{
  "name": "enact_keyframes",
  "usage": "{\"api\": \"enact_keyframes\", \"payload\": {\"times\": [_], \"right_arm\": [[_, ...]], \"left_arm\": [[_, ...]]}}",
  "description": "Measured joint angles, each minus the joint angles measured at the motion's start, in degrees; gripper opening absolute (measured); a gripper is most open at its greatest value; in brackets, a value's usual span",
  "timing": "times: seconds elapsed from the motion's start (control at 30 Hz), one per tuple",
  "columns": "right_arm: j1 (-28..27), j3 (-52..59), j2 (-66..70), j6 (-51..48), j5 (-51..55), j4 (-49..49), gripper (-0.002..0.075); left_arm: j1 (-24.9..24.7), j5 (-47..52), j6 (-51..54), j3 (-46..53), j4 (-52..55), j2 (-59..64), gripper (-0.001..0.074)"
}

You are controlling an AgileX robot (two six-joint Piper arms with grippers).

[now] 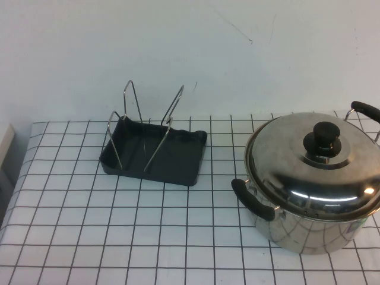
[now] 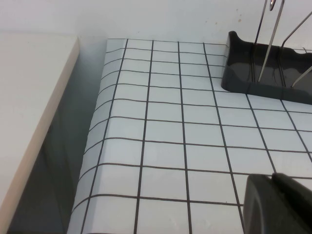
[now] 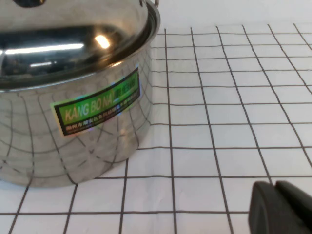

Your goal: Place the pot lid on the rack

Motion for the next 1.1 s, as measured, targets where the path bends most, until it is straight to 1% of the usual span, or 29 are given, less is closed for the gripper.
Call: {"api": "enact_keyframes", "payload": {"times": [1.1], "right_arm": [[0.0, 0.0, 0.0, -1.3, 0.0, 0.0, -0.0003]], "left_arm": [[0.0, -0.4, 0.0, 0.0, 0.0, 0.0, -0.0003]]}}
